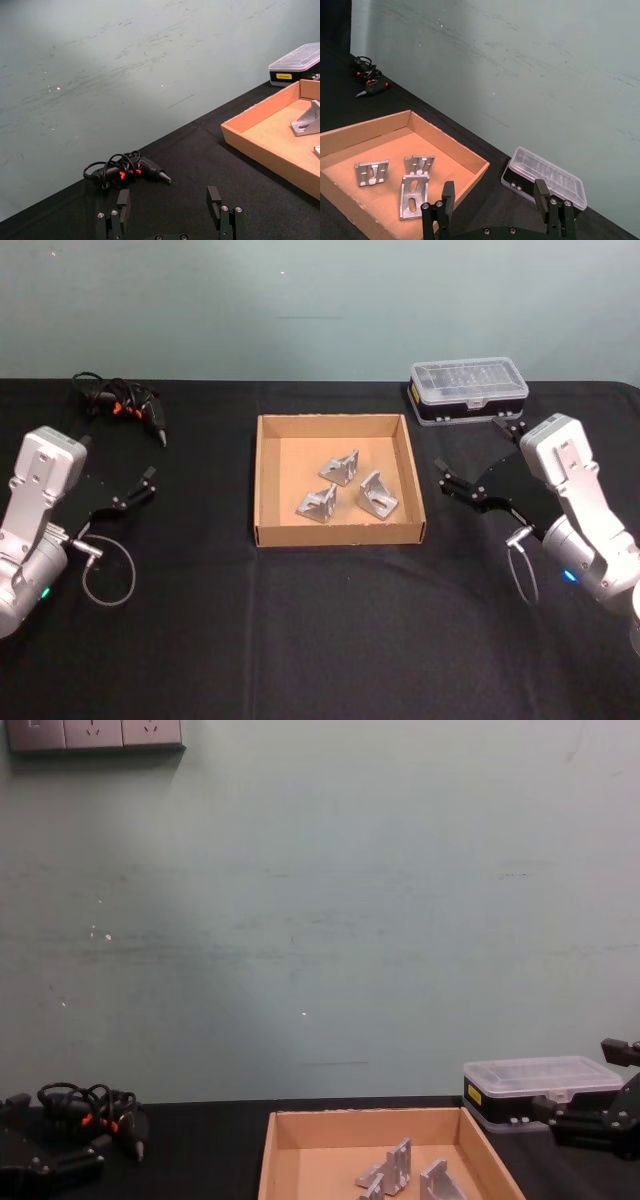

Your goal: Use one hand to pick up the angle iron from the table and place it into the box.

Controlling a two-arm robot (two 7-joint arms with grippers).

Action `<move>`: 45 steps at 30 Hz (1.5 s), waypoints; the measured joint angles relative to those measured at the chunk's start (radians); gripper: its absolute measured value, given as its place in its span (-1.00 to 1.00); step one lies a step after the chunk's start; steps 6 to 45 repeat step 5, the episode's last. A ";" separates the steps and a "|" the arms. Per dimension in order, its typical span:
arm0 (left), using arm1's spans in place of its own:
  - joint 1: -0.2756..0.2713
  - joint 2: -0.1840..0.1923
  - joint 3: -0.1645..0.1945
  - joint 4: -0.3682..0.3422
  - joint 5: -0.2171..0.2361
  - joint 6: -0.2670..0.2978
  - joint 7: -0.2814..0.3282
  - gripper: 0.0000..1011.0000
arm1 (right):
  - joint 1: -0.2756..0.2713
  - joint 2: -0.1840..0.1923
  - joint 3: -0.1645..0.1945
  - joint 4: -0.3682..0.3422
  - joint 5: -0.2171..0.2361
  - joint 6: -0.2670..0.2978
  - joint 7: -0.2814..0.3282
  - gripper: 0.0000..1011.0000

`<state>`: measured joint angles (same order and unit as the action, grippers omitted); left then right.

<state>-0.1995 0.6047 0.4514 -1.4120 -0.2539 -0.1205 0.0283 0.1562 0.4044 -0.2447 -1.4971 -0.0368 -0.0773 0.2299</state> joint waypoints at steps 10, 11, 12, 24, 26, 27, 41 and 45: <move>0.000 0.000 0.000 0.000 0.000 0.000 0.000 0.98 | 0.000 0.000 -0.001 0.000 0.002 0.001 0.001 0.98; 0.000 0.000 0.000 0.000 0.000 0.000 0.000 0.98 | 0.000 0.000 -0.001 0.000 0.002 0.001 0.001 0.98; 0.000 0.000 0.000 0.000 0.000 0.000 0.000 0.98 | 0.000 0.000 -0.001 0.000 0.002 0.001 0.001 0.98; 0.000 0.000 0.000 0.000 0.000 0.000 0.000 0.98 | 0.000 0.000 -0.001 0.000 0.002 0.001 0.001 0.98; 0.000 0.000 0.000 0.000 0.000 0.000 0.000 0.98 | 0.000 0.000 -0.001 0.000 0.002 0.001 0.001 0.98; 0.000 0.000 0.000 0.000 0.000 0.000 0.000 0.98 | 0.000 0.000 -0.001 0.000 0.002 0.001 0.001 0.98; 0.000 0.000 0.000 0.000 0.000 0.000 0.000 0.98 | 0.000 0.000 -0.001 0.000 0.002 0.001 0.001 0.98; 0.000 0.000 0.000 0.000 0.000 0.000 0.000 0.98 | 0.000 0.000 -0.001 0.000 0.002 0.001 0.001 0.98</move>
